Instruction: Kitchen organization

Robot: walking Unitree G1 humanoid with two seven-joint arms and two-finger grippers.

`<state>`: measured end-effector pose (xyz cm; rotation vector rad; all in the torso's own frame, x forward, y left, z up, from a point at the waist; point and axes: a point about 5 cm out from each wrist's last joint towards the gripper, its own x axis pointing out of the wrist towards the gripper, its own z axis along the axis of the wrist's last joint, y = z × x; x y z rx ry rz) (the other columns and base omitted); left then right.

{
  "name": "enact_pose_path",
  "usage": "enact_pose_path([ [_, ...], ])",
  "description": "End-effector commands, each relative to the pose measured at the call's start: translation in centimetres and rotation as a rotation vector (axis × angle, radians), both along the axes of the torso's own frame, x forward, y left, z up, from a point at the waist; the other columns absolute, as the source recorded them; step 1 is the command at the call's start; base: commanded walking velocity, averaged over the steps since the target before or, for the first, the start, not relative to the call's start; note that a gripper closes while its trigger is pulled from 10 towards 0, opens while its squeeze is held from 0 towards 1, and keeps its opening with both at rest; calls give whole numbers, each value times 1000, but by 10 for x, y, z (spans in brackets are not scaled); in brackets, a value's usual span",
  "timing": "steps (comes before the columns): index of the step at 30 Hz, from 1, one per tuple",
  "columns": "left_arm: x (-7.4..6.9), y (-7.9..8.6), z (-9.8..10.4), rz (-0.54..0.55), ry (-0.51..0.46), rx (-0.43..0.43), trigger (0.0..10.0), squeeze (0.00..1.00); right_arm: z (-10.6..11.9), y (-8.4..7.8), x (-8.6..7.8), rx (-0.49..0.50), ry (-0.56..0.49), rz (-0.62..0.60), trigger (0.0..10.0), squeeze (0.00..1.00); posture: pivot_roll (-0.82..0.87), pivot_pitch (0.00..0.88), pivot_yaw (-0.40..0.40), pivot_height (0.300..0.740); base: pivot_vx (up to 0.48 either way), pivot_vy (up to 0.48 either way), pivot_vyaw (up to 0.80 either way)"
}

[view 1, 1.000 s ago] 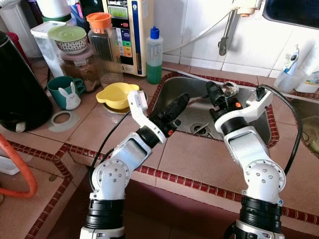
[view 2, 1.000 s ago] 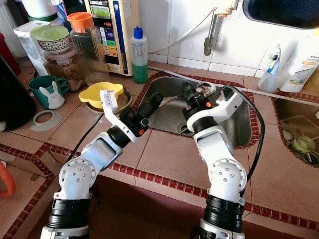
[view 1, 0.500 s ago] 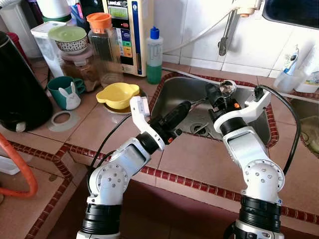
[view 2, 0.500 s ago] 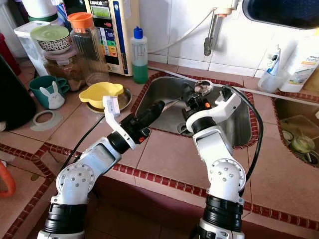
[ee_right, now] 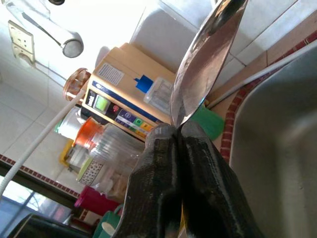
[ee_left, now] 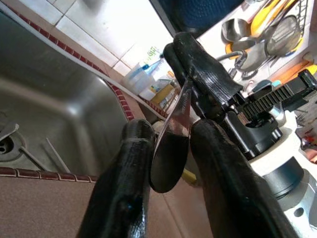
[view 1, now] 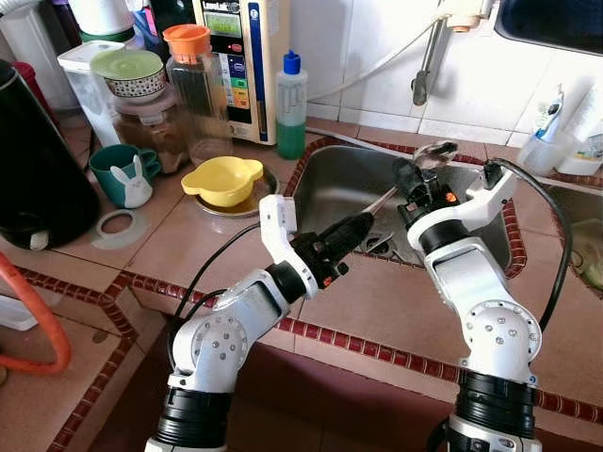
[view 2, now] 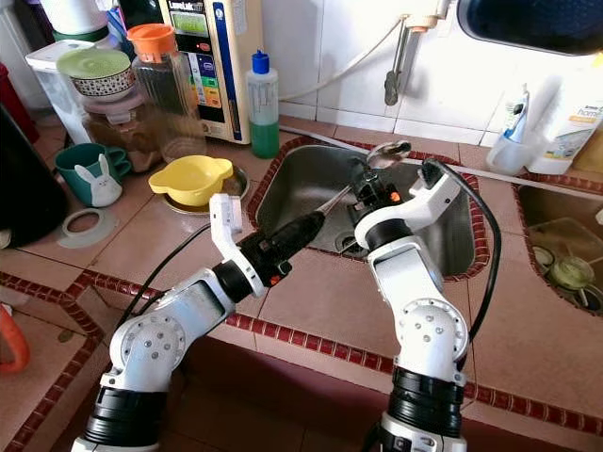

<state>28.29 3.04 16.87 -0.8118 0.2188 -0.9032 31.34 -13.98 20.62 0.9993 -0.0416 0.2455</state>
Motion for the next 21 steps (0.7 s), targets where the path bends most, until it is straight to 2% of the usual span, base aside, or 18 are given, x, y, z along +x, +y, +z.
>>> enact_pose_path([
  [1,-1,0,2,1,-17,3,10000,1000,-1,-8,0,-28,11,-47,0,0,-3,7,17,740,0,0,0],
  [5,2,2,2,21,-27,17,10000,1000,-1,-11,2,-52,8,-51,0,0,1,9,15,740,0,0,0],
  [14,0,9,0,33,-78,70,10000,1000,0,-17,15,-210,-22,-25,0,0,19,10,13,740,0,0,0],
  [17,0,12,-1,52,-113,110,10000,1000,-1,-23,20,-243,-24,-28,0,0,25,9,13,740,0,0,0],
  [19,3,17,-2,99,-195,199,10000,1000,-4,-24,26,-315,-28,-9,0,0,34,8,13,740,0,0,0],
  [20,3,17,-2,99,-195,199,10000,1000,-4,-24,26,-315,-28,-9,0,0,34,8,13,740,0,0,0],
  [21,5,20,-3,125,-239,249,10000,1000,-7,-23,30,-375,-35,17,0,0,39,7,15,740,0,0,0],
])
